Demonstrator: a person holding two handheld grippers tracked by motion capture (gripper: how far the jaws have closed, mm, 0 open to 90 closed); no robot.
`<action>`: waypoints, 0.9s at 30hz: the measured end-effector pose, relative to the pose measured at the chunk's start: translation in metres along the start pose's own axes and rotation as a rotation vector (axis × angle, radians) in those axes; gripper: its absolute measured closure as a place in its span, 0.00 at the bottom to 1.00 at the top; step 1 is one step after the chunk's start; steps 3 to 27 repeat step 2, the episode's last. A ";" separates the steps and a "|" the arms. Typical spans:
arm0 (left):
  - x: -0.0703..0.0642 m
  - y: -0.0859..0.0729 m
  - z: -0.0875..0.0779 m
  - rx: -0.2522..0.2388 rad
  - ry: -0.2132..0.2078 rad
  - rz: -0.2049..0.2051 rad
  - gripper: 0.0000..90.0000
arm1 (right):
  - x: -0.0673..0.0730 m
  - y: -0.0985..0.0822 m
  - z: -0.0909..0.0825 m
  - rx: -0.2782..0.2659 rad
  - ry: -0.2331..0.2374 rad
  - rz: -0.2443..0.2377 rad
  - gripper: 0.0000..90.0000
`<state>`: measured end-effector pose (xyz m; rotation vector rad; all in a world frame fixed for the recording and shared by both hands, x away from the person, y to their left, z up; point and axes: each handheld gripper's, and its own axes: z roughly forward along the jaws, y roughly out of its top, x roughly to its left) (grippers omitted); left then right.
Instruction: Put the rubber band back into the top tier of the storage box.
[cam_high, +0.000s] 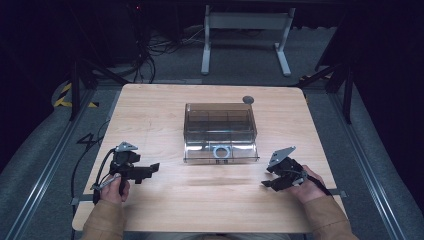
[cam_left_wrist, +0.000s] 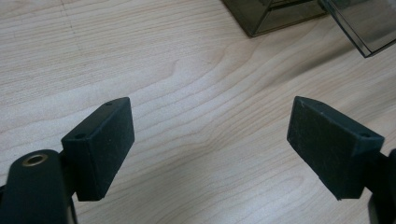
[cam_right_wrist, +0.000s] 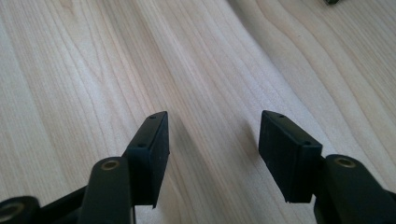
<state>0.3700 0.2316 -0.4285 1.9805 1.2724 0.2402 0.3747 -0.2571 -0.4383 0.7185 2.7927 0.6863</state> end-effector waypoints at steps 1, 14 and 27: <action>0.000 0.000 0.000 0.001 0.001 -0.002 0.17 | 0.000 0.000 0.000 -0.002 -0.001 0.001 0.49; 0.000 0.000 0.000 0.001 0.001 -0.002 0.17 | 0.000 0.000 0.000 -0.002 -0.001 0.001 0.49; 0.000 0.000 0.000 0.001 0.001 -0.002 0.17 | 0.000 0.000 0.000 -0.002 -0.001 0.001 0.49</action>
